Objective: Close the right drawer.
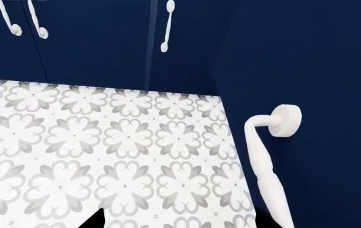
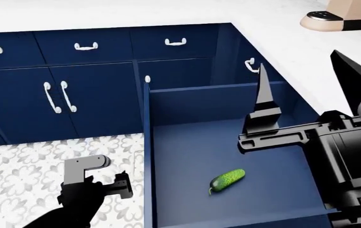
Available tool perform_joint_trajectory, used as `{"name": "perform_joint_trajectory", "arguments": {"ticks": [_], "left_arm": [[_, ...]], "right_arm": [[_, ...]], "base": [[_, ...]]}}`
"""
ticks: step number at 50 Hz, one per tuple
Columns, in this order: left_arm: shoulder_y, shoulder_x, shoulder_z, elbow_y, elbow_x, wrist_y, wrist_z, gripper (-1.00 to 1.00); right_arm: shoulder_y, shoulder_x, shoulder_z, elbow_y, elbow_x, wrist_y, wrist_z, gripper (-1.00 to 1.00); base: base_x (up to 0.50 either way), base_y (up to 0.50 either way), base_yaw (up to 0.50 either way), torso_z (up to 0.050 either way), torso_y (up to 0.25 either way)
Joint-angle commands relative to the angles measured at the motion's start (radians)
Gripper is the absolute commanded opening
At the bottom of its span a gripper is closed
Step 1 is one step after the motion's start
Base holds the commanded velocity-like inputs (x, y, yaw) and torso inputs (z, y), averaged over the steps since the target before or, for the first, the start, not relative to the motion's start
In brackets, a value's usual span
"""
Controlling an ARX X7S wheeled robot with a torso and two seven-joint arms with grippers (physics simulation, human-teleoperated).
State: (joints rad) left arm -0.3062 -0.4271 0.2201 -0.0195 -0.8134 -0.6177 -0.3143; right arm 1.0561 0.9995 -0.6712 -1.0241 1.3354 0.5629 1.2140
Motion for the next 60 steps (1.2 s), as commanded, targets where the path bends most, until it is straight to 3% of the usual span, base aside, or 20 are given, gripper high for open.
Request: {"name": "perform_joint_trajectory", "arguments": {"ticks": [1, 11, 39, 60], "left_arm": [[0.003, 0.013, 0.015, -0.003, -0.012, -0.006, 0.015, 1.0], [0.033, -0.006, 0.027, 0.113, -0.051, -0.053, -0.007, 1.0], [0.019, 0.018, 0.096, 0.129, -0.05, -0.069, 0.029, 1.0], [-0.028, 0.082, 0.126, 0.136, -0.079, -0.098, 0.006, 1.0]], "right_arm": [[0.004, 0.001, -0.006, -0.002, 0.0, -0.003, 0.003, 1.0], [0.006, 0.007, -0.009, -0.003, -0.001, -0.01, 0.004, 1.0], [0.018, 0.017, -0.018, 0.001, 0.001, -0.025, 0.006, 1.0], [0.043, 0.03, -0.018, -0.006, 0.026, -0.034, 0.018, 1.0]], "base": [[0.0, 0.0, 0.0, 0.0, 0.0], [0.0, 0.0, 0.0, 0.0, 0.0], [0.0, 0.0, 0.0, 0.0, 0.0], [0.0, 0.0, 0.0, 0.0, 0.0]]}}
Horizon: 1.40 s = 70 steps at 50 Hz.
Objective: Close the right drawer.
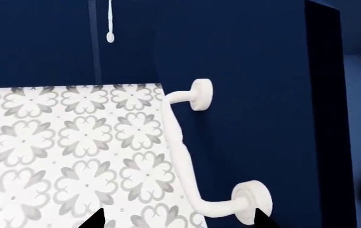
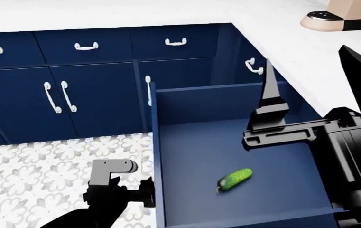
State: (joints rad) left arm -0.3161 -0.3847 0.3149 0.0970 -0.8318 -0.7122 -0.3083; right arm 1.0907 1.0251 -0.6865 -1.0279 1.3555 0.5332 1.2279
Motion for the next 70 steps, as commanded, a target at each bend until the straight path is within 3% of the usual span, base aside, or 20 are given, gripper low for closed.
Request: {"name": "perform_joint_trajectory", "arguments": {"ticks": [1, 30, 70], "left_arm": [[-0.023, 0.045, 0.034, 0.028, -0.065, -0.01, -0.006, 1.0], [-0.066, 0.121, 0.101, 0.065, -0.079, -0.054, -0.058, 1.0], [-0.106, 0.35, 0.325, -0.136, 0.009, 0.01, -0.039, 1.0]], "right_arm": [[0.007, 0.005, -0.004, -0.001, 0.004, -0.006, 0.002, 1.0], [0.076, 0.039, 0.009, -0.01, 0.07, -0.028, 0.021, 1.0], [0.121, 0.138, 0.059, 0.001, 0.144, -0.115, 0.001, 1.0]], "base": [[0.0, 0.0, 0.0, 0.0, 0.0], [0.0, 0.0, 0.0, 0.0, 0.0], [0.0, 0.0, 0.0, 0.0, 0.0]]}}
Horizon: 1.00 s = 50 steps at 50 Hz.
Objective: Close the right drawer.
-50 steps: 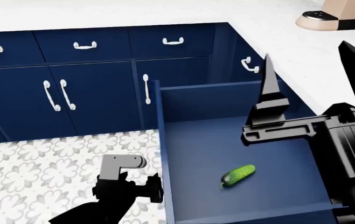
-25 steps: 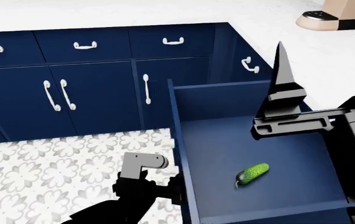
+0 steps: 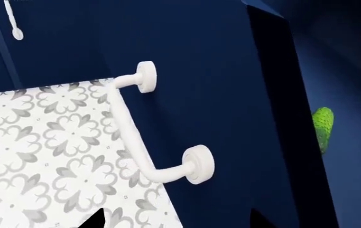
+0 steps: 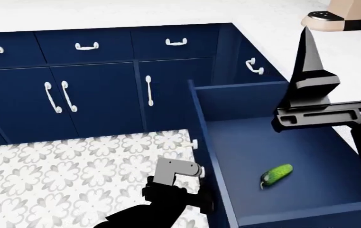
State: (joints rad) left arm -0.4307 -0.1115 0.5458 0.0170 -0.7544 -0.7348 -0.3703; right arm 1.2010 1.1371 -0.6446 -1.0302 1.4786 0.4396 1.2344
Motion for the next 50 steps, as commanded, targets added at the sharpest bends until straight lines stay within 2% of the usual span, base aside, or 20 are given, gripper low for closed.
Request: {"name": "perform_joint_trajectory", "arguments": {"ticks": [1, 7, 20, 30, 33, 50], "left_arm": [[0.008, 0.084, 0.11, -0.055, -0.062, 0.034, 0.02, 1.0], [-0.018, 0.106, 0.199, -0.051, -0.128, 0.065, -0.04, 1.0], [-0.162, 0.109, 0.488, -0.091, -0.359, 0.254, -0.185, 1.0], [-0.431, 0.111, 0.91, -0.18, -0.685, 0.646, -0.241, 1.0], [-0.472, 0.111, 0.999, -0.186, -0.753, 0.739, -0.224, 1.0], [-0.468, 0.111, 1.024, -0.247, -0.795, 0.752, -0.128, 1.0]], "right_arm": [[0.01, 0.03, 0.019, 0.003, 0.022, -0.025, -0.006, 1.0], [0.019, 0.046, 0.032, 0.004, 0.037, -0.034, -0.008, 1.0], [0.009, 0.072, 0.048, 0.014, 0.039, -0.057, -0.023, 1.0], [0.011, 0.085, 0.058, 0.015, 0.05, -0.066, -0.026, 1.0], [0.007, 0.091, 0.062, 0.017, 0.051, -0.072, -0.029, 1.0], [0.009, 0.125, 0.087, 0.023, 0.073, -0.096, -0.036, 1.0]], "base": [[0.0, 0.0, 0.0, 0.0, 0.0], [0.0, 0.0, 0.0, 0.0, 0.0], [0.0, 0.0, 0.0, 0.0, 0.0], [0.0, 0.0, 0.0, 0.0, 0.0], [0.0, 0.0, 0.0, 0.0, 0.0], [0.0, 0.0, 0.0, 0.0, 0.0]]}}
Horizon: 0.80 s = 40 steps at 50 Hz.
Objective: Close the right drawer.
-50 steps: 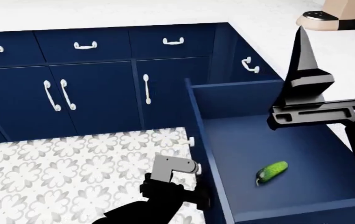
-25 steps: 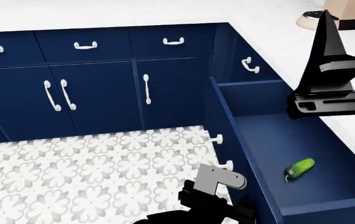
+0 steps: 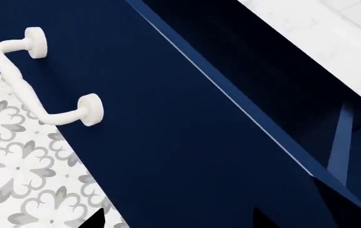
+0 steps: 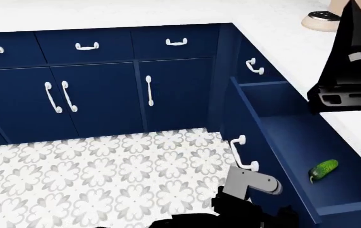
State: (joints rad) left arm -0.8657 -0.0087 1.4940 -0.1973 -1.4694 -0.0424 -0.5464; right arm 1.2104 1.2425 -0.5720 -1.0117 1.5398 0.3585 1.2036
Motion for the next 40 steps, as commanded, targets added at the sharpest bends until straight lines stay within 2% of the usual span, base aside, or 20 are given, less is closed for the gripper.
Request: {"name": "perform_joint_trajectory", "arguments": {"ticks": [1, 16, 20, 24, 27, 29, 40], "left_arm": [[-0.033, 0.009, 0.076, -0.036, -0.085, 0.061, 0.052, 1.0], [-0.062, 0.009, 0.078, -0.006, -0.101, 0.069, 0.055, 1.0], [-0.037, 0.008, 0.081, 0.091, -0.008, 0.077, -0.071, 1.0], [-0.055, -0.087, 0.094, 0.221, 0.029, 0.076, -0.132, 1.0], [-0.098, -0.212, 0.088, 0.393, 0.038, 0.057, -0.241, 1.0], [-0.111, -0.265, 0.08, 0.443, 0.054, 0.063, -0.265, 1.0], [-0.194, -0.488, 0.065, 0.648, 0.102, 0.033, -0.367, 1.0]], "right_arm": [[0.004, 0.021, 0.016, 0.004, 0.016, -0.014, -0.005, 1.0], [-0.006, 0.043, 0.033, 0.01, 0.022, -0.035, -0.015, 1.0], [-0.004, 0.039, 0.031, 0.01, 0.02, -0.027, -0.014, 1.0], [0.002, 0.032, 0.029, 0.007, 0.022, -0.019, -0.008, 1.0], [0.007, 0.021, 0.024, 0.003, 0.022, -0.007, -0.001, 1.0], [0.004, 0.018, 0.022, 0.001, 0.018, -0.004, 0.001, 1.0], [-0.009, 0.007, 0.013, -0.002, 0.0, 0.006, 0.005, 1.0]], "base": [[0.0, 0.0, 0.0, 0.0, 0.0], [0.0, 0.0, 0.0, 0.0, 0.0], [0.0, 0.0, 0.0, 0.0, 0.0], [0.0, 0.0, 0.0, 0.0, 0.0], [0.0, 0.0, 0.0, 0.0, 0.0], [0.0, 0.0, 0.0, 0.0, 0.0], [0.0, 0.0, 0.0, 0.0, 0.0]]}}
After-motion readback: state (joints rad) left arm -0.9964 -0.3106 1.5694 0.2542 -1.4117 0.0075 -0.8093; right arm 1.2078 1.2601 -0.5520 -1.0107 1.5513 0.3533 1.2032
